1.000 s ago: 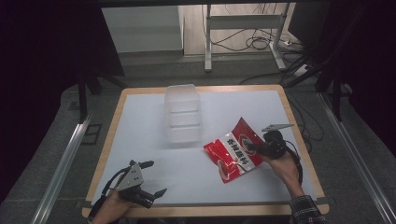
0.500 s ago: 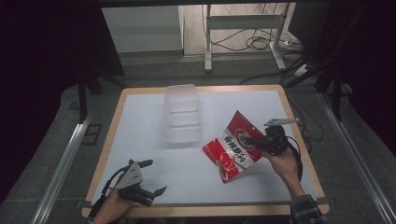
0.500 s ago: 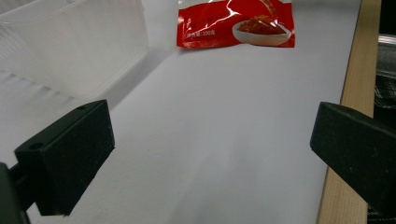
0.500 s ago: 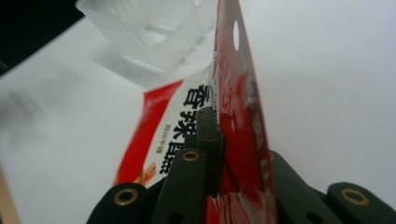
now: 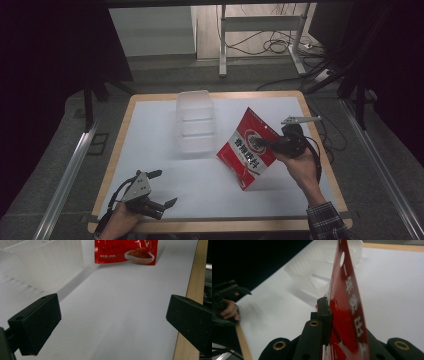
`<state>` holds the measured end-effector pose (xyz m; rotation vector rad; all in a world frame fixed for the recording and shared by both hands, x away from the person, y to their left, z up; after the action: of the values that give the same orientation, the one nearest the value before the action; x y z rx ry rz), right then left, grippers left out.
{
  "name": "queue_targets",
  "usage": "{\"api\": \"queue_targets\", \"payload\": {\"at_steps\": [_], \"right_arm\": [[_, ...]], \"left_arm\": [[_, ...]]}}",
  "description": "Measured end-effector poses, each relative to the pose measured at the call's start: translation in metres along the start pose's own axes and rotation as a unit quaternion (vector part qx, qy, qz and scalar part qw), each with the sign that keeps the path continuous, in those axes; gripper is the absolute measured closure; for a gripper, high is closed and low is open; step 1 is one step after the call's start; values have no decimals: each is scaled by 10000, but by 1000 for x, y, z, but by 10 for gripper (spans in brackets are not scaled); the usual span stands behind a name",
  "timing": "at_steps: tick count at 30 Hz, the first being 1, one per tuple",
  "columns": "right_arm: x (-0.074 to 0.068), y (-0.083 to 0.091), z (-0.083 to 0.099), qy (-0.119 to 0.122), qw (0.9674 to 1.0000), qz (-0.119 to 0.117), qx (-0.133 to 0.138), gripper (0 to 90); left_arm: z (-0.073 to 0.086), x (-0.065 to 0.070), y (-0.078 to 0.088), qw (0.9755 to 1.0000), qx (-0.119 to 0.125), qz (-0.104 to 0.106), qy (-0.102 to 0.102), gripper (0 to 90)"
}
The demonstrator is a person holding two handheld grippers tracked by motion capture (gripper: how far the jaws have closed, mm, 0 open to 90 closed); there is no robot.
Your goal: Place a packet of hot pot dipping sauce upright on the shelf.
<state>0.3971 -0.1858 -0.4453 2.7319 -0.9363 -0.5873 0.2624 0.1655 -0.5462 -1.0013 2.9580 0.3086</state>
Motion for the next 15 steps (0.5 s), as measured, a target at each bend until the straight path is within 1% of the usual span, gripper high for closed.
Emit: {"api": "queue_targets", "payload": {"at_steps": [1, 2, 8, 9, 11, 13, 14, 15], "right_arm": [[-4, 0, -7, -10, 10000, -73, 50, 876], [-6, 0, -9, -29, 9999, -97, 67, 876], [-13, -1, -22, 65, 9998, -152, 127, 877], [-14, -1, -26, 140, 9997, -118, 135, 877], [-13, 0, -31, 199, 9996, -68, 168, 876], [-11, 1, -37, 279, 9994, 25, 192, 876], [-11, 1, -37, 279, 9994, 25, 192, 876], [-8, 2, -43, 301, 9993, 65, 226, 876]], "left_arm": [[0, 0, 0, 10000, 8, 0, 4, 0], [0, 0, 0, 10000, 23, -1, 16, 0], [-1, -1, 1, 10000, 50, 2, 58, 0], [-1, -1, 1, 10000, 56, 0, 54, 0], [-1, -1, 1, 10000, 71, -1, 66, 0], [-1, -2, 2, 9999, 91, -5, 79, 0], [-1, -2, 2, 9999, 99, -4, 81, 0], [-1, -2, 2, 9999, 92, 0, 62, 0]]}}
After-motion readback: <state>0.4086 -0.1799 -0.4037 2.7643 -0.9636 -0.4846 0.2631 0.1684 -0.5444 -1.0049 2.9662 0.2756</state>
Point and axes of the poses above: each handheld gripper's, and its own axes: y roughly backward along the jaws, z roughly out of its underside, x roughly to its right, the point moved 6 cm from there along -y, roughly forward along the jaws, and after that the axes turned 15 degrees about x, right-handed, at the moved point
